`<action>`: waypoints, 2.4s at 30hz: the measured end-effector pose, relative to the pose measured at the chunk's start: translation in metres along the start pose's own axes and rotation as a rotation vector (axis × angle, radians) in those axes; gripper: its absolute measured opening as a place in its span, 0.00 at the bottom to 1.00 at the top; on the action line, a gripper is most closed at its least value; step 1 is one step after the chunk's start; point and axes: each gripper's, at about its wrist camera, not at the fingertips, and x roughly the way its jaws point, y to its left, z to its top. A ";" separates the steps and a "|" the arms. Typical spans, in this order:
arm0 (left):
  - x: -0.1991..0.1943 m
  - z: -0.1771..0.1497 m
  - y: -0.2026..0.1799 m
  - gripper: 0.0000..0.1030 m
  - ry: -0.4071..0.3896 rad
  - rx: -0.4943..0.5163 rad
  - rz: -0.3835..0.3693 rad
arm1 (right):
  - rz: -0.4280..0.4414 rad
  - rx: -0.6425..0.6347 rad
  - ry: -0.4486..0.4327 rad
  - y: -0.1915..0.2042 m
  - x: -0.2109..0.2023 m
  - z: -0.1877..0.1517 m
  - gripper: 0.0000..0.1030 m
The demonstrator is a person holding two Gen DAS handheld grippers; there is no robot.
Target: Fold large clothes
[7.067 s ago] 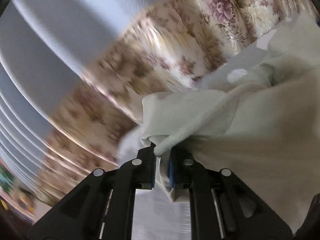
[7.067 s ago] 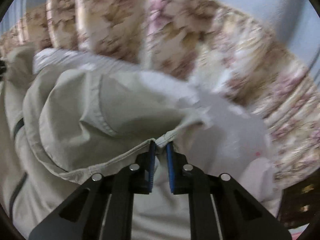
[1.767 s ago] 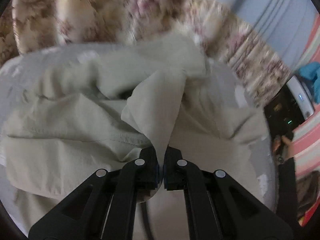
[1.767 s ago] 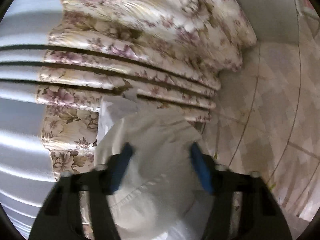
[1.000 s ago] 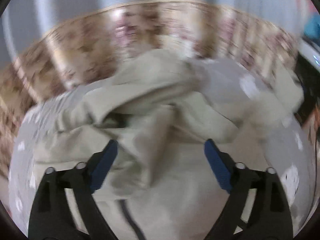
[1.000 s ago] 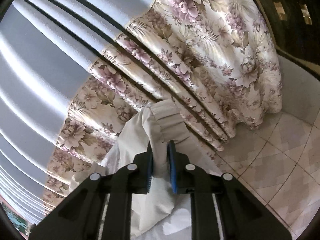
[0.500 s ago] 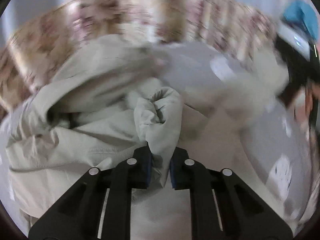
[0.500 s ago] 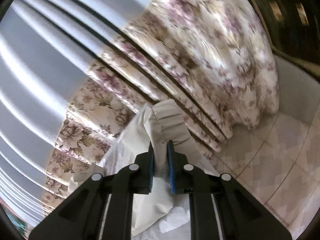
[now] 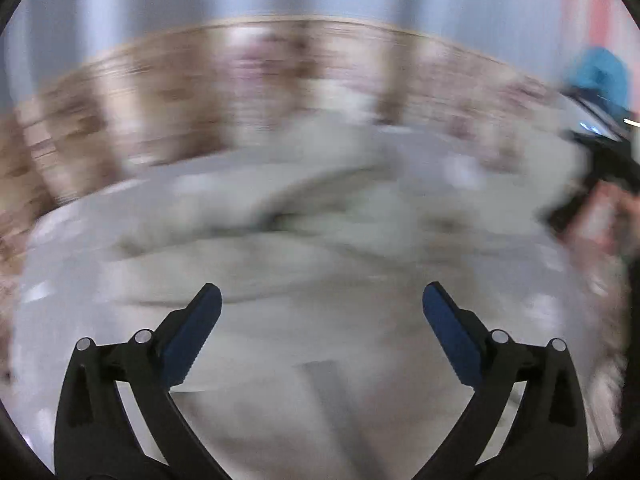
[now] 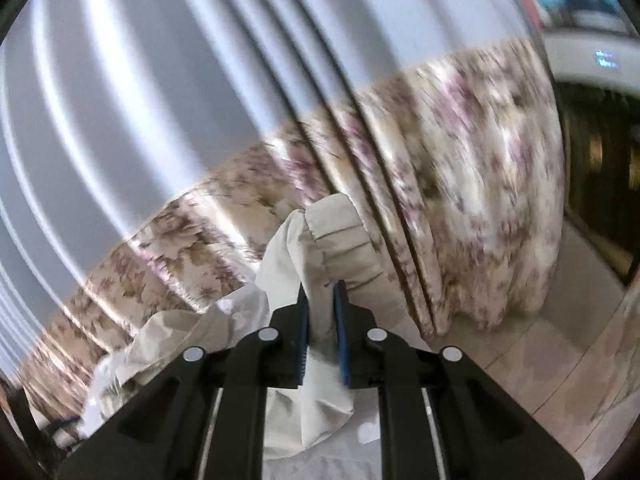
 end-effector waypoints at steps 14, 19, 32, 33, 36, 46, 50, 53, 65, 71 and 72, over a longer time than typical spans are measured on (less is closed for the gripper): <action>0.052 -0.055 0.165 0.78 0.146 -0.309 0.175 | 0.342 -0.227 0.082 0.225 0.012 -0.051 0.11; 0.009 -0.059 0.207 0.84 0.069 -0.409 0.229 | 0.478 -0.306 0.228 0.308 0.045 -0.121 0.03; 0.003 -0.054 0.157 0.87 0.078 -0.363 0.122 | 0.310 -0.331 0.331 0.221 0.052 -0.116 0.53; 0.011 -0.042 0.137 0.89 0.072 -0.335 0.074 | 0.258 -0.319 0.324 0.203 0.056 -0.108 0.53; 0.034 -0.017 0.090 0.90 0.086 -0.254 -0.014 | 0.160 -0.245 0.345 0.137 0.072 -0.094 0.53; 0.130 0.024 -0.035 0.36 0.231 -0.096 -0.168 | 0.178 -0.118 0.408 0.088 0.109 -0.126 0.53; 0.096 0.031 -0.036 0.24 0.109 -0.087 -0.172 | 0.206 -0.171 0.352 0.108 0.094 -0.125 0.53; 0.038 0.035 -0.012 0.24 -0.030 -0.110 -0.159 | 0.254 -0.243 0.296 0.141 0.076 -0.119 0.53; 0.052 -0.070 0.124 0.51 0.210 -0.223 0.094 | 0.073 -0.721 0.491 0.229 0.104 -0.196 0.53; -0.006 -0.032 0.117 0.85 0.050 -0.117 0.221 | 0.121 -0.678 0.400 0.238 0.076 -0.144 0.53; -0.003 -0.016 0.112 0.89 0.026 -0.090 0.220 | 0.145 -0.654 0.384 0.243 0.080 -0.137 0.53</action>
